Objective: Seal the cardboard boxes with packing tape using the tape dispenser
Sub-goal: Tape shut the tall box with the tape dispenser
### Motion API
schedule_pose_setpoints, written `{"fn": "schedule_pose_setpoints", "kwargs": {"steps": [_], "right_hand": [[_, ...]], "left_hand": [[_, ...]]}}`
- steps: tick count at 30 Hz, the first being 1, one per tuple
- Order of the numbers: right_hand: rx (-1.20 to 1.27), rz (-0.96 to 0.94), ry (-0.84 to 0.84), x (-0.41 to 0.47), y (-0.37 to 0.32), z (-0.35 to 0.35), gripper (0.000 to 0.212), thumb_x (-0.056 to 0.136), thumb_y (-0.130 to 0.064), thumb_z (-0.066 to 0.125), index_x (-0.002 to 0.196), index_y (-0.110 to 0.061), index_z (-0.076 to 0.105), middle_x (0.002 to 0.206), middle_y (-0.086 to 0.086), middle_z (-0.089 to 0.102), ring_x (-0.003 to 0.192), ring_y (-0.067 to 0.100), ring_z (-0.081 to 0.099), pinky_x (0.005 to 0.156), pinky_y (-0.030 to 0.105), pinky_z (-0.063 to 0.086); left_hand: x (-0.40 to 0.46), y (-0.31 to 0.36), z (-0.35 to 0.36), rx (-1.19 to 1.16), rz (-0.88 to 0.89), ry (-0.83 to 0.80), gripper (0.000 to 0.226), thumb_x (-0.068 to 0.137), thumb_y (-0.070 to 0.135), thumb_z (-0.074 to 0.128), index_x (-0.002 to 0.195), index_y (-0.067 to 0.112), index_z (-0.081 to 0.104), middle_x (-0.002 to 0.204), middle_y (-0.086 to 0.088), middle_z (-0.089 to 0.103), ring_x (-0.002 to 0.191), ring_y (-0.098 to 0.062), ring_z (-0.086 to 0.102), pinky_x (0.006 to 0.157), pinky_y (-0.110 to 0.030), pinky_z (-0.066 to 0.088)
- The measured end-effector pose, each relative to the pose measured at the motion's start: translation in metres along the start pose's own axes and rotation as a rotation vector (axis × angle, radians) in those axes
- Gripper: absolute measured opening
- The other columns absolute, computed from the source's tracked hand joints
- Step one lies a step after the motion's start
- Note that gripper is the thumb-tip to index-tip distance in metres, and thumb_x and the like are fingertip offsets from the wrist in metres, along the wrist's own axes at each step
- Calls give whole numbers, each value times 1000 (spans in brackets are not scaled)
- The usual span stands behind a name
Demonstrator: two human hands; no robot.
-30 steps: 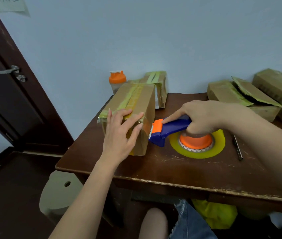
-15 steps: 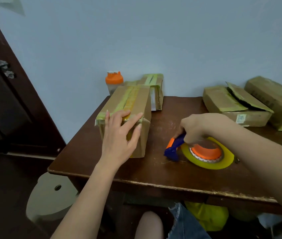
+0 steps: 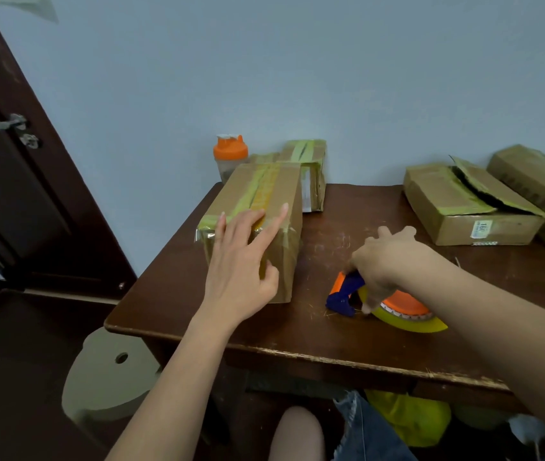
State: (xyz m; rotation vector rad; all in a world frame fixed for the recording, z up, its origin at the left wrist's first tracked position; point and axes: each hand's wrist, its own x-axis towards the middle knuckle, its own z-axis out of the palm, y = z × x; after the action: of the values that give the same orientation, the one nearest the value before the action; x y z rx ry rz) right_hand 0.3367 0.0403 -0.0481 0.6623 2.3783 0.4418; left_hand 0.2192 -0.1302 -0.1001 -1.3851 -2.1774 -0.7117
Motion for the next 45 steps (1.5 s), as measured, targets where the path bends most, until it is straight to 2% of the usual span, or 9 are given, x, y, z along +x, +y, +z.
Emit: {"fn": "schedule_pose_setpoints", "kwargs": {"steps": [3,7,14,18,27,33,37,42,45], "right_hand": [[140,-118,190,-9,2,-2,95,75,-72,61,152,-40,17,153,8,26,143,35,9,111,67,7],[948,-242,716,-2,-17,-1,55,98,-47,45,145,-18,41,132,6,55,124,23,47,101,37,41],[2335,-278,232,16,-66,8,33,102,-39,43,119,-13,53,106,9,63,102,22,63,83,28,54],[2432,-295,356,15,-73,5,26,98,-25,55,120,-11,59,98,7,61,86,14,59,82,27,55],[2319,-239,531,23,-83,5,16,102,-25,47,114,-21,57,93,-2,66,71,5,55,64,21,48],[2102,-183,595,39,-101,5,25,106,-32,25,117,-33,48,127,4,51,119,20,48,103,45,43],[2108,-185,463,40,-94,14,23,105,-20,34,114,-29,53,113,0,57,98,16,55,72,28,47],[1964,-231,1011,35,-66,8,26,101,-11,46,112,-28,63,114,-3,62,100,6,56,82,22,45],[1757,-548,1231,24,-61,-7,23,100,-14,52,114,-20,68,121,-6,63,118,7,54,99,25,43]], "left_hand": [[0,3,-8,-133,-55,-24,87,78,16,48,154,40,14,154,6,30,147,-12,20,118,-27,-13],[-4,1,-19,-292,-114,137,70,83,12,49,148,32,35,156,8,29,147,-7,19,122,-35,-3],[0,-27,-31,-707,-693,285,38,105,29,40,141,36,47,151,12,34,138,-2,30,104,-13,23],[-6,-42,-16,-1054,-749,158,40,102,52,32,140,46,44,147,14,46,136,-7,43,116,-40,31],[-22,-22,-4,-952,-699,231,48,91,71,32,134,55,45,141,16,51,131,-8,47,112,-46,38],[-41,-14,-2,-868,-735,260,40,87,74,28,126,71,38,144,28,43,135,-4,41,113,-52,34],[-43,-20,-7,-846,-696,235,35,93,70,30,128,71,37,144,32,40,136,-1,38,113,-53,33],[-39,-31,-23,-724,-560,258,38,100,52,33,137,53,41,137,34,42,131,13,35,107,-16,32],[-26,-32,-27,-599,-409,331,36,101,39,42,134,32,54,145,14,47,138,5,32,116,-23,27]]}}
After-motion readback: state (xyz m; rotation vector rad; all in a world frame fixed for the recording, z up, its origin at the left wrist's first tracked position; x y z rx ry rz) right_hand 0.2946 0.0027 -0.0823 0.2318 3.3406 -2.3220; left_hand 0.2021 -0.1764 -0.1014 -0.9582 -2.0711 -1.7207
